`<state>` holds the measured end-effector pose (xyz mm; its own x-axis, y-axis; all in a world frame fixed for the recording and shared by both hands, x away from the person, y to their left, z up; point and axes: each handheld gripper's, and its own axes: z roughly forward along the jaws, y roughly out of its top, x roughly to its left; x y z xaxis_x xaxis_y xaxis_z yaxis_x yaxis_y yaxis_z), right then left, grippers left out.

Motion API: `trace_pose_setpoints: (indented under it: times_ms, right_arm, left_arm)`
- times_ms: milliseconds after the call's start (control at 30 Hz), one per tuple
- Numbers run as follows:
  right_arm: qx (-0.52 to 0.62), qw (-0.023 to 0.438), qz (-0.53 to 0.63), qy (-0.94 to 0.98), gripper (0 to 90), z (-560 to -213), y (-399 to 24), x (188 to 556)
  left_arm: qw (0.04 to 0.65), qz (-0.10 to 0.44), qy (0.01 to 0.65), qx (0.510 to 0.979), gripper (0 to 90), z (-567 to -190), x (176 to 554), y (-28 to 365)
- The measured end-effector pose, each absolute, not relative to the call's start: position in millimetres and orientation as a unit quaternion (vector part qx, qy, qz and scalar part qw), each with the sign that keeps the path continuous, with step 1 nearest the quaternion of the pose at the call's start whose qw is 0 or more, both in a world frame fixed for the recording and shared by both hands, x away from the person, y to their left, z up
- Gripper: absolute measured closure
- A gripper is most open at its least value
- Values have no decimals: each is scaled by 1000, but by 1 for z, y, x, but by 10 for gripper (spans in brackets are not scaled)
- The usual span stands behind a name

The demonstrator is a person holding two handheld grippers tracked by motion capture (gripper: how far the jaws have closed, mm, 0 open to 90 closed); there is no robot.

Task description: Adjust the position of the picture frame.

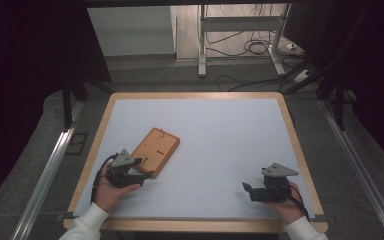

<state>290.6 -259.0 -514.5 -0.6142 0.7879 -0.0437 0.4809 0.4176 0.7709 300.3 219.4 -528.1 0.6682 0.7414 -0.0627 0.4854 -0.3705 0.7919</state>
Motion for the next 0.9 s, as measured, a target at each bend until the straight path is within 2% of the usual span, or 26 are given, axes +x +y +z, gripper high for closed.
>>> trace_pose_setpoints:
  times_ms: [900]
  right_arm:
    - [393, 203, 380, 813, 131, -510, -261, 290]
  left_arm:
    - [421, 139, 376, 814, 310, -515, 317, 216]
